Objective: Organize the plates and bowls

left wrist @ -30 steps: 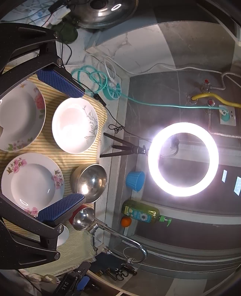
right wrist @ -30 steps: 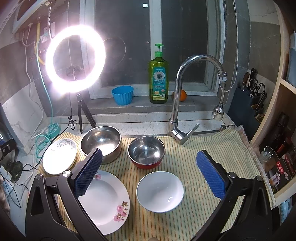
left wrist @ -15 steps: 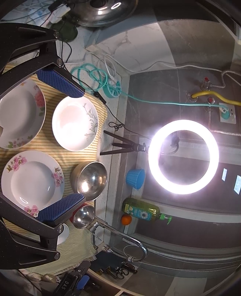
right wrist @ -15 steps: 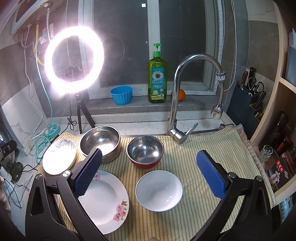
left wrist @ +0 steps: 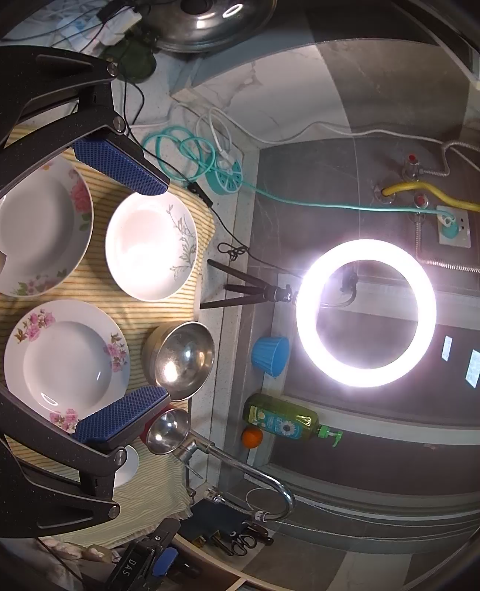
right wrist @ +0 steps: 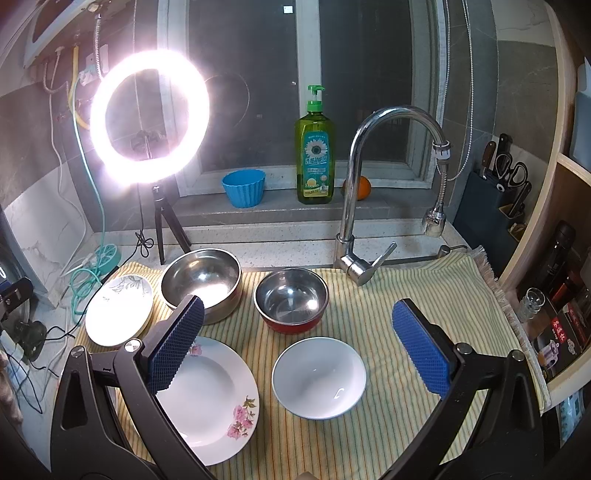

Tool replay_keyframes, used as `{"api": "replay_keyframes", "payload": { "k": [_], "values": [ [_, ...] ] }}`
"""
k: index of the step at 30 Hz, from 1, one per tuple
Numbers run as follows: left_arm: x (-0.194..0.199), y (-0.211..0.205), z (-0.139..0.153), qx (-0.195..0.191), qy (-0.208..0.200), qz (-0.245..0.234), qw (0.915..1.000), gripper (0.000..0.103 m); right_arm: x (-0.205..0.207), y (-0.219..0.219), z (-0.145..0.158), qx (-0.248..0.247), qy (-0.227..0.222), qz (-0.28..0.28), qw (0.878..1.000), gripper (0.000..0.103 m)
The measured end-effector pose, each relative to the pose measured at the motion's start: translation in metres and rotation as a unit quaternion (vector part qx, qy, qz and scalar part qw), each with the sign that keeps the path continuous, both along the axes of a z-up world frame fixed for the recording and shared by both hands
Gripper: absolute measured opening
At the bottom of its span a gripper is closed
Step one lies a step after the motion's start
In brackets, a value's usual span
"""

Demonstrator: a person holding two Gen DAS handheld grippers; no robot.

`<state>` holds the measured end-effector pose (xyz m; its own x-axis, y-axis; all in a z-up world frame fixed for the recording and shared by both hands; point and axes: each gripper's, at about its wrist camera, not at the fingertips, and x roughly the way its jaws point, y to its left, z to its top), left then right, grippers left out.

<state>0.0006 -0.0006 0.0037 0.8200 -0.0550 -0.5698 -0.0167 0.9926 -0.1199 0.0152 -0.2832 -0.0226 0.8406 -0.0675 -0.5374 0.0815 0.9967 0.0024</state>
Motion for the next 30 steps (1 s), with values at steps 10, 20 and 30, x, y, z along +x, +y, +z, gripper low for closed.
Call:
{"api": "replay_keyframes", "payload": {
  "k": [10, 20, 30],
  "values": [
    [-0.0005, 0.0017, 0.0005, 0.0, 0.0, -0.001, 1.0, 0.102, -0.001, 0.0001, -0.001, 0.0, 0.0, -0.001, 1.0, 0.103],
    [-0.0005, 0.0016, -0.0009, -0.002, 0.003, -0.002, 1.0, 0.102, -0.0011, -0.0001, -0.0016, 0.0, 0.001, -0.001, 1.0, 0.103],
    [0.0036, 0.0006, -0.0005, -0.003, 0.006, -0.006, 1.0, 0.102, -0.0019, -0.0004, -0.0038, 0.001, 0.002, -0.001, 1.0, 0.103]
  ]
}}
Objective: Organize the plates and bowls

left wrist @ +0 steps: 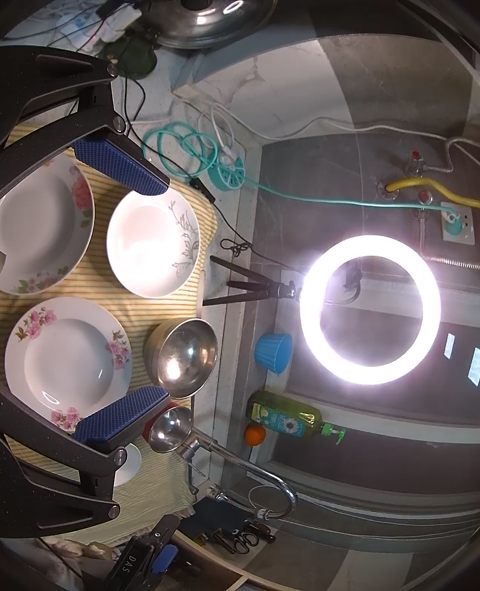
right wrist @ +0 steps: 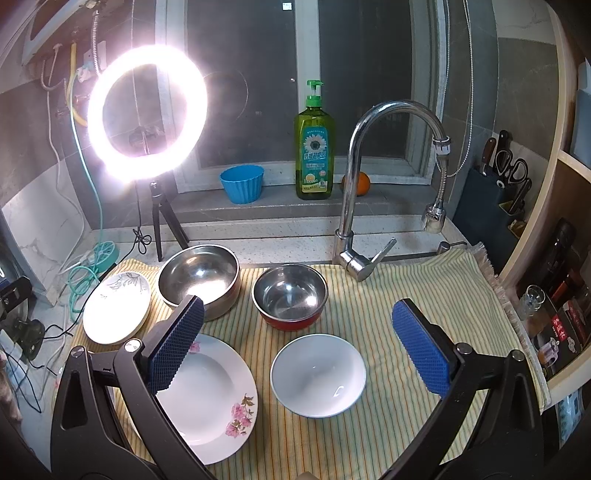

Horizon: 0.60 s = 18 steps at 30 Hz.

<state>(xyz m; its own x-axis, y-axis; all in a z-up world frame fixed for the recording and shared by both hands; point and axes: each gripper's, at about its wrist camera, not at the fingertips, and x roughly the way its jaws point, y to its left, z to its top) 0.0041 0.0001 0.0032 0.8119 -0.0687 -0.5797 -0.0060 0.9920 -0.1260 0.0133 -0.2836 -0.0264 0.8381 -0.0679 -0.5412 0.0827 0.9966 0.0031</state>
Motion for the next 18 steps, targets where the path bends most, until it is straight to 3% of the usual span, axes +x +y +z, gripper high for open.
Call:
{"api": "replay_keyframes", "payload": {
  "k": [9, 16, 18],
  "values": [
    [0.005, 0.005, -0.007, -0.008, 0.014, 0.003, 0.9999, 0.102, -0.003, -0.006, -0.011, 0.008, 0.009, 0.0, 1.0, 0.103],
    [0.01, 0.01, -0.021, -0.015, 0.039, -0.004, 0.9991, 0.102, 0.002, -0.02, -0.025, 0.029, 0.043, -0.007, 0.999, 0.103],
    [0.011, 0.01, -0.026, -0.013, 0.048, -0.01, 0.9987, 0.095, 0.003, -0.023, -0.027, 0.034, 0.049, -0.005, 0.998, 0.103]
  ]
}}
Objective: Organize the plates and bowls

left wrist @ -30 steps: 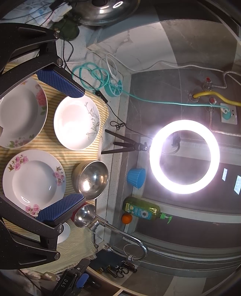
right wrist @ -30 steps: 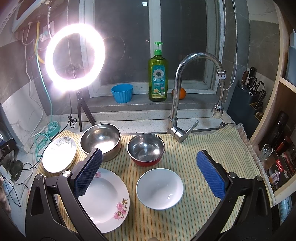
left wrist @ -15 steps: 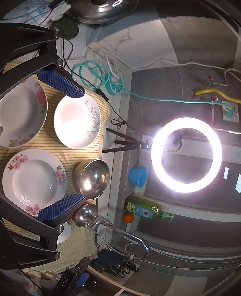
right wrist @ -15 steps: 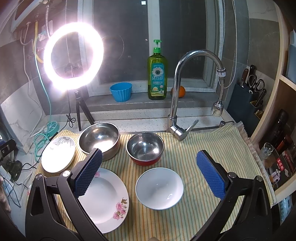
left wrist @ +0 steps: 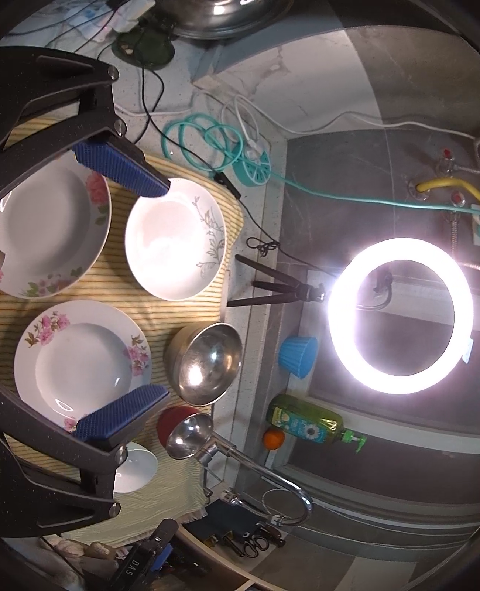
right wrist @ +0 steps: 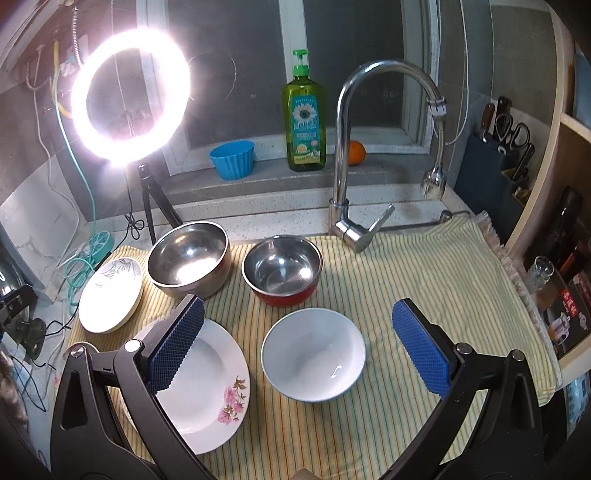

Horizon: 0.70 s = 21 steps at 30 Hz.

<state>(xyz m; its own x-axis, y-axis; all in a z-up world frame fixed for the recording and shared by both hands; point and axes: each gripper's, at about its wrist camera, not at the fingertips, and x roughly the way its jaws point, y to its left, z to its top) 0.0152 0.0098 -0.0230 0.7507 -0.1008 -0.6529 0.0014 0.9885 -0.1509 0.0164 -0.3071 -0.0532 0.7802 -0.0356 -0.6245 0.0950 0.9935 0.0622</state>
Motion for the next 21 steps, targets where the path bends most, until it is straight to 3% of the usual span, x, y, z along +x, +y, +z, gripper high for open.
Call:
{"api": "replay_keyframes", "payload": {
  "k": [5, 7, 9, 11, 15, 17, 21],
  "values": [
    [0.005, 0.0, -0.017, -0.009, 0.036, -0.022, 0.9991, 0.084, 0.002, -0.002, -0.01, 0.013, 0.023, 0.018, 0.999, 0.101],
    [0.007, 0.001, -0.026, -0.016, 0.054, -0.034, 0.9978, 0.075, 0.004, -0.002, -0.018, 0.021, 0.041, 0.027, 0.999, 0.09],
    [0.01, 0.002, -0.038, -0.022, 0.077, -0.045, 0.9958, 0.059, 0.005, -0.003, -0.026, 0.033, 0.06, 0.037, 0.997, 0.084],
    [0.012, 0.002, -0.047, -0.029, 0.093, -0.052, 0.9939, 0.055, 0.006, -0.004, -0.035, 0.053, 0.081, 0.049, 0.994, 0.074],
    [0.016, 0.003, -0.062, -0.043, 0.116, -0.064, 0.9903, 0.04, 0.003, -0.004, -0.055, 0.083, 0.117, 0.071, 0.987, 0.065],
    [0.018, 0.001, -0.067, -0.052, 0.126, -0.071, 0.9882, 0.036, 0.001, -0.002, -0.065, 0.089, 0.131, 0.081, 0.984, 0.058],
    [0.026, -0.005, -0.081, -0.069, 0.15, -0.086, 0.9826, 0.033, -0.002, 0.003, -0.079, 0.113, 0.157, 0.094, 0.977, 0.053]
  ]
}}
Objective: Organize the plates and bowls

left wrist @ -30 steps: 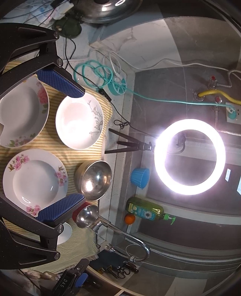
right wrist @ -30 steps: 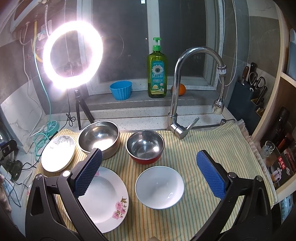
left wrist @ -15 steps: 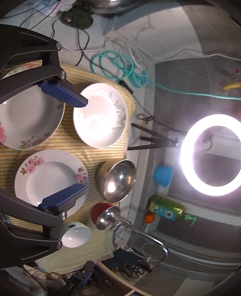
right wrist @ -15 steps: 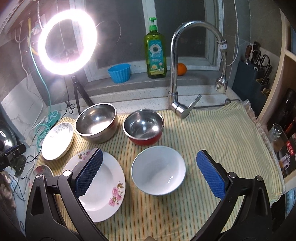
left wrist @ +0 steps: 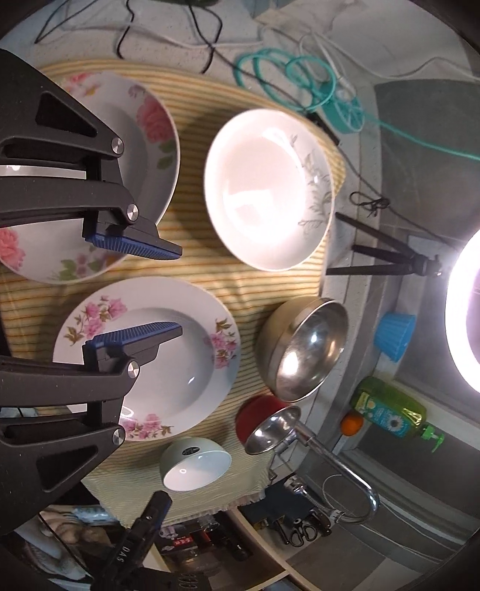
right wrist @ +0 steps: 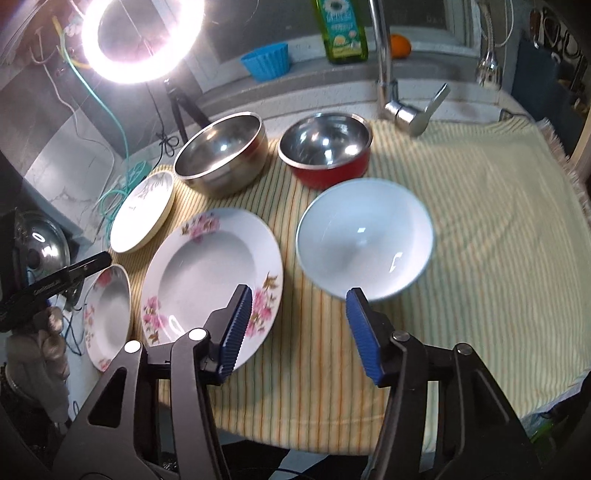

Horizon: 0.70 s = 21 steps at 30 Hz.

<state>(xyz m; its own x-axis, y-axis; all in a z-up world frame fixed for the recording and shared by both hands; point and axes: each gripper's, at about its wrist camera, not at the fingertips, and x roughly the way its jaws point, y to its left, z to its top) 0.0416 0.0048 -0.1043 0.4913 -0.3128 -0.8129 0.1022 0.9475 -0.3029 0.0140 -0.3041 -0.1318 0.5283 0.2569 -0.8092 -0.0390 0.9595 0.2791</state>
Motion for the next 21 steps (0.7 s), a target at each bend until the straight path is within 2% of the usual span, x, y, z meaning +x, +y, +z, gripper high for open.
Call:
{"api": "replay_keyframes", "payload": {
  "k": [4, 7, 11, 21],
  "values": [
    [0.008, -0.005, -0.011, -0.012, 0.023, -0.012, 0.9996, 0.033, 0.0, 0.005, -0.012, 0.03, 0.022, 0.01, 0.999, 0.042],
    [0.014, -0.007, -0.018, -0.017, 0.036, -0.019, 0.999, 0.026, 0.003, 0.007, -0.022, 0.05, 0.038, 0.014, 0.998, 0.033],
    [0.025, -0.005, -0.028, -0.023, 0.054, -0.016, 0.9982, 0.019, 0.008, 0.013, -0.031, 0.059, 0.049, 0.018, 0.997, 0.027],
    [0.043, -0.004, -0.041, -0.04, 0.079, -0.024, 0.9958, 0.019, 0.019, 0.005, -0.053, 0.097, 0.08, 0.001, 0.992, 0.027]
  ]
}}
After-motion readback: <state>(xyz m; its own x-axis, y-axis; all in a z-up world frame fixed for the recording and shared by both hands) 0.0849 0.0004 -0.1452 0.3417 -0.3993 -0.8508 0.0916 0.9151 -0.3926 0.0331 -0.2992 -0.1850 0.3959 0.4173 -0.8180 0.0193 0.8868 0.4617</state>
